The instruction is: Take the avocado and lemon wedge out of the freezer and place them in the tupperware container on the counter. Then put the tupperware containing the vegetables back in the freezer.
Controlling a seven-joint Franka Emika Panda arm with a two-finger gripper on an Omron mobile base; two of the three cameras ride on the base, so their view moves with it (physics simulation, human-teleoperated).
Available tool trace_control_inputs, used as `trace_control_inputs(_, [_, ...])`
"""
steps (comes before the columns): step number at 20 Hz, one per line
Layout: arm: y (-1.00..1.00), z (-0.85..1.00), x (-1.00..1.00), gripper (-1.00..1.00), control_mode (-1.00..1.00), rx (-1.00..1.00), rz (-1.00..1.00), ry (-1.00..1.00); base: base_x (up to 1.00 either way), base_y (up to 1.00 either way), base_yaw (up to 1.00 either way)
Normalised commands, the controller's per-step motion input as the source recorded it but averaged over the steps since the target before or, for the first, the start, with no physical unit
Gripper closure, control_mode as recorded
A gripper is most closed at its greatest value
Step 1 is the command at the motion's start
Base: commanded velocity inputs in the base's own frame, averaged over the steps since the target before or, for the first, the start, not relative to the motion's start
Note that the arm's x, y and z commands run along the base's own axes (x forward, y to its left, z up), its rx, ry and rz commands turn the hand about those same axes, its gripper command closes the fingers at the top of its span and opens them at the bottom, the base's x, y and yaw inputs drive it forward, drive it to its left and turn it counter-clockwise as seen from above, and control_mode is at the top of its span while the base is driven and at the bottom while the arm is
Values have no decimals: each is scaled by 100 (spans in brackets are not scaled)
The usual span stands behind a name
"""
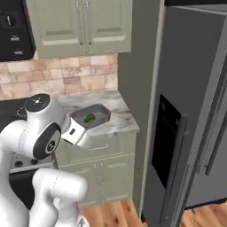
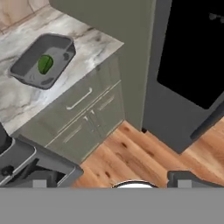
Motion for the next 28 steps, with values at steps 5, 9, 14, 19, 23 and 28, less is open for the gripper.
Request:
trace_control_inputs(5, [0,0,0,-100,100,0,0,0,-43,32,-77])
trace_control_inputs(9, [0,0,0,-100,100,0,0,0,-57,8,-84])
trace_control_inputs(14, [0,0,0,-100,100,0,0,0,-63,-5,-79])
trace_control_inputs(19, [0,0,0,-100,100,0,0,0,-32,-68,-54])
trace_control_inputs(23, [0,0,0,-100,100,0,0,0,15,-90,-27])
trace_control_inputs(28, [0,0,0,-100,100,0,0,0,76,-78,-11])
